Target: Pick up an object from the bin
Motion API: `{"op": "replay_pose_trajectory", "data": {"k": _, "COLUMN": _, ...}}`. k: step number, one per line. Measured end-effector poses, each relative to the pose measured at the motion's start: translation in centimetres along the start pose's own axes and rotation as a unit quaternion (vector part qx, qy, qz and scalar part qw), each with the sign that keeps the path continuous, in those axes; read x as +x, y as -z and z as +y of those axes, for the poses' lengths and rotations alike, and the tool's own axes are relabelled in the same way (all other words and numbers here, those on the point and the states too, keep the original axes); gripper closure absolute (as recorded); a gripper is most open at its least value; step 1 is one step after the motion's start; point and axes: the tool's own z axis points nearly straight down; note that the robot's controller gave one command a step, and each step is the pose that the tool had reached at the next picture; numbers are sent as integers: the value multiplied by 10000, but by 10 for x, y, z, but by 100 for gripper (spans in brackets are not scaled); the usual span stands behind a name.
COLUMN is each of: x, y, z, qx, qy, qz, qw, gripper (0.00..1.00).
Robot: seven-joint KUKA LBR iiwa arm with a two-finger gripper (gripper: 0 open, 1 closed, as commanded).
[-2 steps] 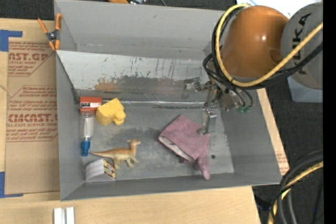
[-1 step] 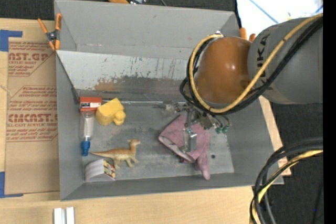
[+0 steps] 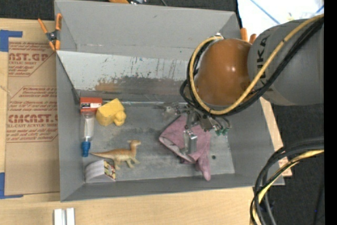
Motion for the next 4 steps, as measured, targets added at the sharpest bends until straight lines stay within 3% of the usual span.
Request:
{"op": "replay_pose_trajectory", "data": {"k": 1, "x": 6, "y": 14, "z": 0, "qx": 2, "qy": 179, "qz": 7, "qw": 9998, "gripper": 0}}
{"op": "replay_pose_trajectory", "data": {"k": 2, "x": -9, "y": 20, "z": 1, "qx": 7, "qy": 780, "qz": -5, "qw": 9969, "gripper": 0}}
{"op": "replay_pose_trajectory", "data": {"k": 3, "x": 37, "y": -74, "z": 6, "qx": -12, "qy": 1647, "qz": 14, "qw": 9863, "gripper": 0}}
{"op": "replay_pose_trajectory", "data": {"k": 4, "x": 28, "y": -44, "z": -35, "qx": 37, "qy": 1520, "qz": -102, "qw": 9883, "gripper": 100}}
